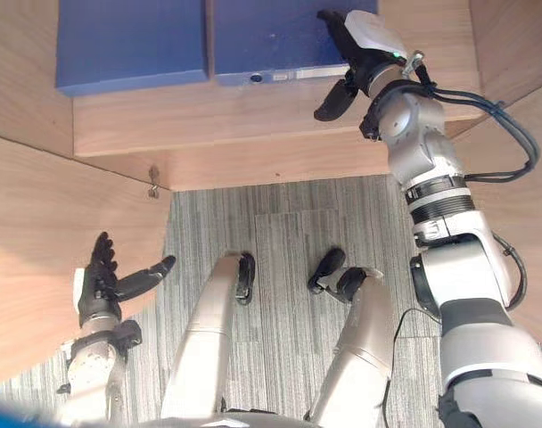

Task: Walk over to the cabinet, pick up the folder, carry it to the office cabinet, place the folder inside the office cabinet, then close the office cabinet door

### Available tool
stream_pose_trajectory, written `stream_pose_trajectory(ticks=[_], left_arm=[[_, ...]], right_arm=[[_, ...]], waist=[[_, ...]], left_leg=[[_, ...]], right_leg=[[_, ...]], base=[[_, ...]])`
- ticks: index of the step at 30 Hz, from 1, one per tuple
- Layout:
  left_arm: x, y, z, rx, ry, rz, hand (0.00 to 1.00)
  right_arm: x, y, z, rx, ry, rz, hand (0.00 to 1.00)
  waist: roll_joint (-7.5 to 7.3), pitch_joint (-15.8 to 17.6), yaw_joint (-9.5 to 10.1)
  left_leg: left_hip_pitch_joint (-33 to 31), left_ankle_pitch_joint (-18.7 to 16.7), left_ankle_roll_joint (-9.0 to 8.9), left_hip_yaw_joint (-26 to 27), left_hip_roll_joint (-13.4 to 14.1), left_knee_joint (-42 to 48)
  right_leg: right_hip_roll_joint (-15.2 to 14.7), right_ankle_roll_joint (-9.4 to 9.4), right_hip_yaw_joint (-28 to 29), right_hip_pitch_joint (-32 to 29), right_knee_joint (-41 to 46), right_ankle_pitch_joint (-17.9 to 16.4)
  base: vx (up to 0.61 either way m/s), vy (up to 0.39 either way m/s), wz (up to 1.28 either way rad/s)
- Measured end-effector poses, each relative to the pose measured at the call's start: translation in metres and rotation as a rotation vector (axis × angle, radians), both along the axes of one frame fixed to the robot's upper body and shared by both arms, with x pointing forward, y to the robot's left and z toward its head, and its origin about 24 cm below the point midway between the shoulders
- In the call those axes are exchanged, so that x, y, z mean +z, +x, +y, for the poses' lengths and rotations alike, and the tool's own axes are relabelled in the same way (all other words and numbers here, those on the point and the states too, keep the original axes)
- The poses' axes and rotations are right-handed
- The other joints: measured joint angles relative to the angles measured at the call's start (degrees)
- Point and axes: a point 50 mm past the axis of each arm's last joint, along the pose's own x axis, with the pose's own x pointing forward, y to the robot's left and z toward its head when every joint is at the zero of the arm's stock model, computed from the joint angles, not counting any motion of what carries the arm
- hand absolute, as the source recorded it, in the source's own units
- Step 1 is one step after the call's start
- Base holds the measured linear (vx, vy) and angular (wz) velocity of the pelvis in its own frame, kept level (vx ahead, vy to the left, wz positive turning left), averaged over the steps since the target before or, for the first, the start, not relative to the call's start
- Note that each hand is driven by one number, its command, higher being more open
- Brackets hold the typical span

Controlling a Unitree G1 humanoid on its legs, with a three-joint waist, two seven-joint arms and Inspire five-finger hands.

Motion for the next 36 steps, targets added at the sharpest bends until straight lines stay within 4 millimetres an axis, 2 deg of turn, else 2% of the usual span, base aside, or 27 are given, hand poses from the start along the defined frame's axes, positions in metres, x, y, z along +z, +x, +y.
stream_pose_trajectory(ticks=[5,8,13,16,19,21,22,23,24,25,27,28,29,30,31,32,33,34,36], left_arm=[[-0.005,0.004,-0.015,-0.082,-0.022,0.012,1.00],[-0.012,0.003,-0.016,-0.083,-0.033,0.038,1.00],[-0.023,0.001,-0.018,-0.091,-0.069,0.075,1.00],[-0.029,-0.002,-0.019,-0.100,-0.078,0.103,1.00],[-0.038,-0.007,-0.018,-0.104,-0.084,0.142,1.00],[-0.050,-0.012,-0.019,-0.104,-0.101,0.193,1.00],[-0.052,-0.013,-0.019,-0.103,-0.103,0.201,1.00],[-0.055,-0.015,-0.021,-0.114,-0.095,0.220,1.00],[-0.058,-0.016,-0.025,-0.140,-0.069,0.245,1.00],[-0.065,-0.017,-0.033,-0.226,0.007,0.296,1.00],[-0.074,-0.019,-0.039,-0.287,0.043,0.337,1.00],[-0.088,-0.022,-0.045,-0.337,0.050,0.399,1.00],[-0.094,-0.023,-0.048,-0.350,0.047,0.424,1.00],[-0.103,-0.023,-0.052,-0.365,0.028,0.460,1.00],[-0.110,-0.022,-0.055,-0.373,0.017,0.489,1.00],[-0.113,-0.023,-0.056,-0.376,0.013,0.501,1.00],[-0.120,-0.024,-0.056,-0.379,0.015,0.532,1.00],[-0.123,-0.025,-0.056,-0.374,0.014,0.546,1.00],[-0.136,-0.033,-0.055,-0.348,0.002,0.616,1.00]], right_arm=[[-0.015,0.002,0.012,0.029,-0.023,0.035,1.00],[-0.025,-0.002,0.030,0.052,-0.089,0.011,1.00],[-0.031,-0.022,0.049,0.111,-0.113,-0.105,1.00],[-0.045,-0.036,0.062,0.167,-0.114,-0.133,1.00],[-0.069,-0.048,0.079,0.236,-0.143,-0.115,1.00],[-0.096,-0.053,0.092,0.294,-0.160,-0.049,1.00],[-0.103,-0.055,0.095,0.310,-0.159,-0.031,1.00],[-0.118,-0.059,0.100,0.334,-0.146,0.011,1.00],[-0.131,-0.062,0.104,0.351,-0.132,0.048,1.00],[-0.154,-0.069,0.108,0.368,-0.090,0.123,1.00],[-0.175,-0.074,0.113,0.380,-0.035,0.192,1.00],[-0.205,-0.081,0.120,0.382,0.076,0.301,1.00],[-0.217,-0.085,0.121,0.376,0.119,0.347,1.00],[-0.241,-0.093,0.120,0.354,0.224,0.443,1.00],[-0.263,-0.102,0.115,0.303,0.338,0.532,1.00],[-0.273,-0.106,0.110,0.271,0.386,0.568,1.00],[-0.292,-0.115,0.098,0.190,0.515,0.642,1.00],[-0.301,-0.120,0.091,0.149,0.580,0.670,1.00],[-0.334,-0.146,0.061,-0.046,0.799,0.736,1.00]], waist=[[0.04,-0.1,-0.47],[0.16,-0.4,-0.38],[0.37,-2.8,-0.15],[0.13,-4.3,0.01],[-0.24,-6.1,0.09],[-0.84,-7.3,-0.04],[-1.34,-7.7,-0.16],[-2.36,-8.5,-0.18],[-2.63,-8.9,-0.18],[-3.28,-9.6,-0.17],[-3.82,-11.0,-0.13],[-4.49,-13.1,-0.18],[-4.76,-13.5,-0.37],[-5.26,-14.7,-0.74],[-5.67,-15.5,-0.85],[-5.72,-15.7,-0.93],[-5.76,-15.9,-1.20],[-5.71,-16.1,-1.38],[-4.91,-16.8,-2.09]], left_leg=[[4.8,0.0,-0.33,0.6,0.5,-3.3],[8.0,-0.2,-0.67,1.5,1.4,-5.4],[11.9,-0.2,-0.70,2.2,1.4,-8.3],[15.4,-0.2,-0.70,3.3,1.5,-10.6],[18.8,-0.1,-0.66,4.5,2.5,-13.4],[22.8,0.4,-0.88,5.4,3.4,-16.7],[23.6,0.8,-0.92,5.6,3.5,-17.9],[25.6,1.7,-1.27,6.0,3.7,-20.6],[27.4,2.5,-1.41,6.0,4.1,-22.7],[31.0,4.0,-2.03,6.0,4.4,-27.1],[33.4,5.3,-2.38,6.1,5.0,-30.7],[36.1,6.9,-3.17,6.3,5.8,-34.6],[37.3,7.7,-3.55,6.4,5.8,-36.2],[39.2,9.1,-4.05,6.3,6.2,-39.4],[41.1,10.4,-4.66,6.2,6.4,-42.1],[42.1,10.9,-4.86,6.2,6.6,-43.4],[44.1,12.0,-5.35,6.3,6.8,-45.5],[44.8,12.4,-5.40,6.4,7.0,-46.2],[48.0,12.7,-5.85,6.9,7.8,-47.4]], right_leg=[[1.2,-0.22,-0.1,4.2,-2.8,0.1],[2.5,-0.65,-0.3,7.0,-5.0,0.5],[2.9,-0.90,-0.3,10.2,-7.2,0.6],[3.5,-0.38,0.3,12.6,-9.1,0.9],[5.1,0.33,0.5,15.5,-12.4,1.8],[6.7,0.74,0.4,19.1,-16.1,2.7],[6.9,0.75,0.3,19.8,-17.0,2.9],[7.7,0.67,0.0,21.6,-19.6,3.8],[8.6,0.47,-0.7,23.7,-22.1,4.6],[10.0,0.47,-1.8,27.5,-26.5,5.8],[11.3,0.35,-2.4,30.0,-30.3,6.9],[13.1,0.15,-3.1,32.8,-34.6,8.1],[13.6,0.09,-3.4,34.1,-36.1,8.5],[14.7,-0.10,-4.2,36.1,-39.1,9.3],[15.6,-0.37,-4.8,38.0,-41.6,9.9],[16.1,-0.56,-4.9,39.0,-42.8,10.2],[17.0,-0.71,-5.1,40.9,-44.9,10.7],[17.4,-0.77,-5.1,41.7,-45.6,10.9],[19.2,-0.77,-4.8,45.4,-48.6,11.8]], base=[[0.06,0.013,-0.09],[0.07,0.035,-0.17],[0.08,0.041,-0.03],[0.06,0.051,-0.14],[0.06,0.045,-0.26],[0.07,0.035,-0.26],[0.09,0.018,-0.17],[0.11,-0.005,-0.09],[0.17,-0.040,-0.07],[0.15,-0.057,-0.02],[0.13,-0.062,-0.04],[0.13,-0.060,-0.05],[0.20,-0.107,0.04],[0.16,-0.099,0.15],[0.19,-0.137,0.13],[0.13,-0.122,0.05],[0.12,-0.120,0.00],[0.10,-0.100,-0.06],[0.09,-0.065,-0.14]])
